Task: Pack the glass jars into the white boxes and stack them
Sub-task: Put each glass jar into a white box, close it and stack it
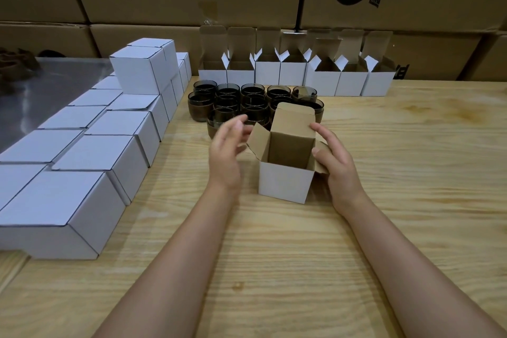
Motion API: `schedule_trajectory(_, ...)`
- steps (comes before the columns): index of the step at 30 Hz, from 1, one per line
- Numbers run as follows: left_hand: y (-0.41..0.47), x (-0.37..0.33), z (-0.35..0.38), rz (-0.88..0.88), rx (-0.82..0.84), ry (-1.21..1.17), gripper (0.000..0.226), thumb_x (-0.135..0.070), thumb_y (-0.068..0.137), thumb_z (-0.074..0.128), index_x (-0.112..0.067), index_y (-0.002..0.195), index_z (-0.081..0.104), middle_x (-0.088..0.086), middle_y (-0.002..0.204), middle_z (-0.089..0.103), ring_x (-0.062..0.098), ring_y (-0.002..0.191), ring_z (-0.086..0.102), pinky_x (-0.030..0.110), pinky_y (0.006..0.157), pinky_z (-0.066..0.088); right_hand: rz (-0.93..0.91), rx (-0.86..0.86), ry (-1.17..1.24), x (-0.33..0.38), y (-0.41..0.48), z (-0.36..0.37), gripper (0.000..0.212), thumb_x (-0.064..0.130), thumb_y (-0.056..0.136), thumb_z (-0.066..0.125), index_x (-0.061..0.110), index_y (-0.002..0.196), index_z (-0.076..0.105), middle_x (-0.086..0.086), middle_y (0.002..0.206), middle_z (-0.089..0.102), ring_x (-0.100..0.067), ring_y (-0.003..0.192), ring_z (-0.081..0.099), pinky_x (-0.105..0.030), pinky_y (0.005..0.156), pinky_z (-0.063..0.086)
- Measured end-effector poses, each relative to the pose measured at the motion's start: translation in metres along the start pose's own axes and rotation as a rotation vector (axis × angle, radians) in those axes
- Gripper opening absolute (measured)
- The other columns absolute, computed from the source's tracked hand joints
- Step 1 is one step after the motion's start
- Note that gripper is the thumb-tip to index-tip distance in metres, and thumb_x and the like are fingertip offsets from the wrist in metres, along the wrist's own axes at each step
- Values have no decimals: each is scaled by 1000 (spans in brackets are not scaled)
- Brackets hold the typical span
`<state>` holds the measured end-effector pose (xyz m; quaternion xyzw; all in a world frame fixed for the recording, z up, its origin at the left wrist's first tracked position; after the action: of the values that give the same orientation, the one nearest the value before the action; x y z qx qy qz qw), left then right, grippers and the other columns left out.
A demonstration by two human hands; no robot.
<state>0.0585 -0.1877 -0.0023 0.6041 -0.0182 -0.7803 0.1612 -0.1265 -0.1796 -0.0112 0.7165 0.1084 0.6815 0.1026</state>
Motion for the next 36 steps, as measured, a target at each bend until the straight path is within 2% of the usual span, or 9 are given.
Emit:
schedule_trajectory(4, 27, 0, -19, 49, -291, 404, 33, -14, 90, 61, -27, 120, 58, -6, 116, 49, 8, 109, 50, 26, 91, 45, -13, -2, -17, 2, -1, 1, 50, 26, 79, 49, 30, 129, 50, 7, 130, 54, -14, 124, 50, -47, 108, 39)
schedule_trajectory(10, 60, 9, -26, 19, -202, 922, 45, -44, 83, 68, -39, 126, 53, 1, 145, 33, 22, 136, 27, 42, 108, 32, -17, -10, -39, 2, 0, 2, 51, 27, 78, 48, 30, 129, 50, 16, 125, 54, -10, 124, 49, -47, 109, 38)
schedule_trajectory(16, 66, 9, -27, -13, -168, 1006, 21, -43, 89, 63, -29, 103, 70, 2, 142, 45, 24, 130, 41, 43, 101, 40, -20, 3, -25, 1, 1, 1, 51, 28, 79, 48, 31, 130, 49, 8, 135, 52, -10, 129, 46, -45, 112, 34)
schedule_trajectory(19, 64, -3, -30, 18, -176, 919, 23, -41, 89, 63, -23, 99, 72, 2, 116, 63, 23, 108, 57, 39, 86, 50, -20, 14, -1, 1, 1, 2, 52, 27, 79, 49, 29, 131, 49, 3, 138, 51, -14, 131, 44, -46, 113, 33)
schedule_trajectory(23, 60, -41, -25, 140, -172, 786, 14, -34, 87, 67, -22, 89, 72, 4, 114, 62, 22, 108, 56, 42, 94, 47, -12, 28, 9, 0, 1, 2, 51, 26, 79, 48, 29, 130, 49, 7, 129, 56, -12, 124, 51, -43, 110, 37)
schedule_trajectory(28, 37, -97, 10, 393, 55, 684, 15, -27, 83, 71, -26, 72, 63, -2, 124, 51, 15, 120, 46, 30, 97, 42, -15, 25, 20, 0, 2, 2, 53, 27, 79, 48, 28, 132, 49, 9, 129, 55, -12, 125, 50, -45, 110, 37)
schedule_trajectory(31, 20, -104, 32, 372, 317, 709, 20, -25, 83, 72, -28, 68, 59, -7, 120, 49, 14, 118, 45, 30, 93, 43, -34, 20, -6, -3, 3, 1, 57, 27, 80, 48, 22, 137, 48, 6, 132, 56, -12, 129, 47, -44, 111, 35)
schedule_trajectory(34, 13, -95, 39, 276, 483, 795, 17, -26, 83, 72, -27, 68, 63, -8, 118, 49, 10, 111, 45, 27, 89, 41, -54, 35, -8, -6, 5, 1, 56, 23, 81, 47, 19, 137, 48, 19, 100, 70, 1, 104, 61, -22, 91, 48)
schedule_trajectory(36, 11, -88, 38, 224, 533, 828, 18, -28, 82, 72, -28, 66, 64, -9, 114, 51, 5, 104, 47, 27, 85, 40, -60, 39, 4, -7, 6, 0, 52, 19, 82, 45, 18, 134, 48, 23, 94, 71, 3, 95, 64, -14, 78, 49)
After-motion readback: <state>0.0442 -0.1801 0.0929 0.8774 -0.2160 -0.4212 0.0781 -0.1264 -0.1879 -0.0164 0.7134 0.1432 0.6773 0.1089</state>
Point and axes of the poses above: each hand's wrist, its own y-axis towards the middle knuckle, its own z-axis out of the palm, x = y × z, the point moved 2 cm from there along y, towards the middle knuckle
